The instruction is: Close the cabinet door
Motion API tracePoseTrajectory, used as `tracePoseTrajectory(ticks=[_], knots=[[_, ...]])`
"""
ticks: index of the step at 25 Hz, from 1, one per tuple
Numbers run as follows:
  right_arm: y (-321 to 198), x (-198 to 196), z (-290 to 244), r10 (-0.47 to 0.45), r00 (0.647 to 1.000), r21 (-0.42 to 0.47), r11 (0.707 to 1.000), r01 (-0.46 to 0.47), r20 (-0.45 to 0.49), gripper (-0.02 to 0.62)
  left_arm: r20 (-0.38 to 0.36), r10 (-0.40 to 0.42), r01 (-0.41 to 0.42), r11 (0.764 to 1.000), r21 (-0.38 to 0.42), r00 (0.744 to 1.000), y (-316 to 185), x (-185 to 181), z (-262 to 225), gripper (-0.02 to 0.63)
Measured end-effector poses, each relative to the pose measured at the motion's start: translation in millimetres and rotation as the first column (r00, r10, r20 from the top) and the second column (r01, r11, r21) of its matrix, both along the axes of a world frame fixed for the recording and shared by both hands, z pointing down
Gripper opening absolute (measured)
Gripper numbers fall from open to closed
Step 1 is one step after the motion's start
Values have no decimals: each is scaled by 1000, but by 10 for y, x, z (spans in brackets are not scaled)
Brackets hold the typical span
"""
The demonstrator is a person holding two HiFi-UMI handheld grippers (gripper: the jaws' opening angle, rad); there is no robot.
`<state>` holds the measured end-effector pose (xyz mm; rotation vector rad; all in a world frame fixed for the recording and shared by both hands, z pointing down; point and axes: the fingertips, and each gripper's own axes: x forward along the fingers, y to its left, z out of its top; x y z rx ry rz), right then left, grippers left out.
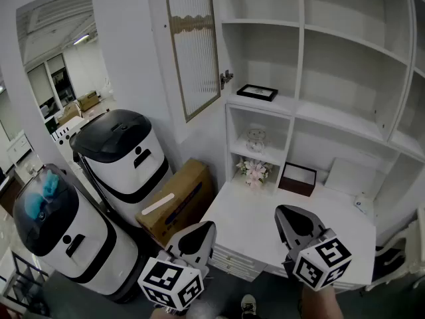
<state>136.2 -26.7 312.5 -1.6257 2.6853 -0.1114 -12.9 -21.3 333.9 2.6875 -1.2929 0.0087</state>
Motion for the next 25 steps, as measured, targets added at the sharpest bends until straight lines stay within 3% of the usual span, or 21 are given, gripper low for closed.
tracePoseTrajectory(ticks=[25], knots=[[-139, -99, 113, -23, 999, -35, 999, 24, 31, 5, -7, -18, 18, 1000, -22, 1000, -89, -102, 131, 5]])
